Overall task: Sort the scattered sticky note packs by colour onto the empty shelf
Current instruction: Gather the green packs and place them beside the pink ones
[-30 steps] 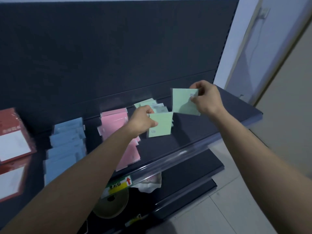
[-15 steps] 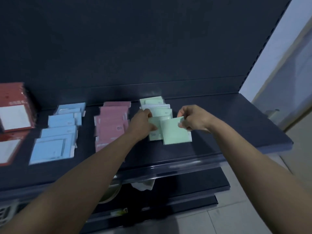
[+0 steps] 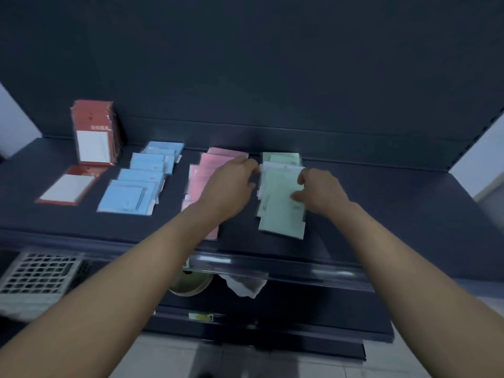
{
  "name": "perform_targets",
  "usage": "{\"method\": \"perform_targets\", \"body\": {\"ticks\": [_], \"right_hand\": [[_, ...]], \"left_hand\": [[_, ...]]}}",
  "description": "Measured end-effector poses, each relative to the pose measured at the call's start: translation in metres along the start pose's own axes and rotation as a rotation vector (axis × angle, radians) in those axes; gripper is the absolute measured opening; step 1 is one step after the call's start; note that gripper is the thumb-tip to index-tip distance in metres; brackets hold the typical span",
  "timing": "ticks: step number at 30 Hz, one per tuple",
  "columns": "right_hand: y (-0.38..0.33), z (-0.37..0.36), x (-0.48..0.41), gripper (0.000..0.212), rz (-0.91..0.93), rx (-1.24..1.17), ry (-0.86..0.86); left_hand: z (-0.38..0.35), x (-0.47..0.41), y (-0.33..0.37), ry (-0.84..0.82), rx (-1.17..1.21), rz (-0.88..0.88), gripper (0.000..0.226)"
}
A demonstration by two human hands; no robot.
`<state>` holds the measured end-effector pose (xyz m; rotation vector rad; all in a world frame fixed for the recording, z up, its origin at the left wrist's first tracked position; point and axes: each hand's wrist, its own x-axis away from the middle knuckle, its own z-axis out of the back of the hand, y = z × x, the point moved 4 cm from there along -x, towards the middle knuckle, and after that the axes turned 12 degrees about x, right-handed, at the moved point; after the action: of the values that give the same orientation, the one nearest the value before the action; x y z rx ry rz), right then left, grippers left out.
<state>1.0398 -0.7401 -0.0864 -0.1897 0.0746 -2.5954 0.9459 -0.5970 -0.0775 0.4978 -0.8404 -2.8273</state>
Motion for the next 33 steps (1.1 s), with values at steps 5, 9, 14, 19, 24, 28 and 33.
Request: {"method": "perform_targets", "body": {"ticks": [5, 9, 14, 19, 24, 28, 33], "right_hand": [[-0.056, 0.064, 0.019, 0.040, 0.292, 0.252, 0.229], [-0.121, 0.107, 0.047, 0.033, 0.510, 0.324, 0.393], [-0.226, 0.137, 0.097, 0.042, 0.757, 0.280, 0.594], [-0.345, 0.149, 0.155, 0.040, 1.011, 0.210, 0.662], [-0.471, 0.138, 0.225, 0.038, 1.231, 0.144, 0.692], [-0.556, 0.121, 0.280, 0.035, 1.386, 0.058, 0.676], [-0.643, 0.103, 0.341, 0.032, 1.539, -0.009, 0.640]], "left_hand": [[0.059, 0.025, 0.020, 0.124, -0.264, -0.090, 0.032], [0.120, 0.060, 0.023, 0.268, -0.542, -0.073, 0.031], [0.210, 0.134, 0.012, 0.402, -0.801, 0.055, 0.039], [0.297, 0.230, -0.011, 0.531, -0.964, 0.209, 0.031], [0.371, 0.343, -0.046, 0.598, -1.081, 0.430, 0.031], [0.415, 0.428, -0.072, 0.632, -1.135, 0.607, 0.027], [0.450, 0.512, -0.096, 0.644, -1.174, 0.766, 0.020]]}}
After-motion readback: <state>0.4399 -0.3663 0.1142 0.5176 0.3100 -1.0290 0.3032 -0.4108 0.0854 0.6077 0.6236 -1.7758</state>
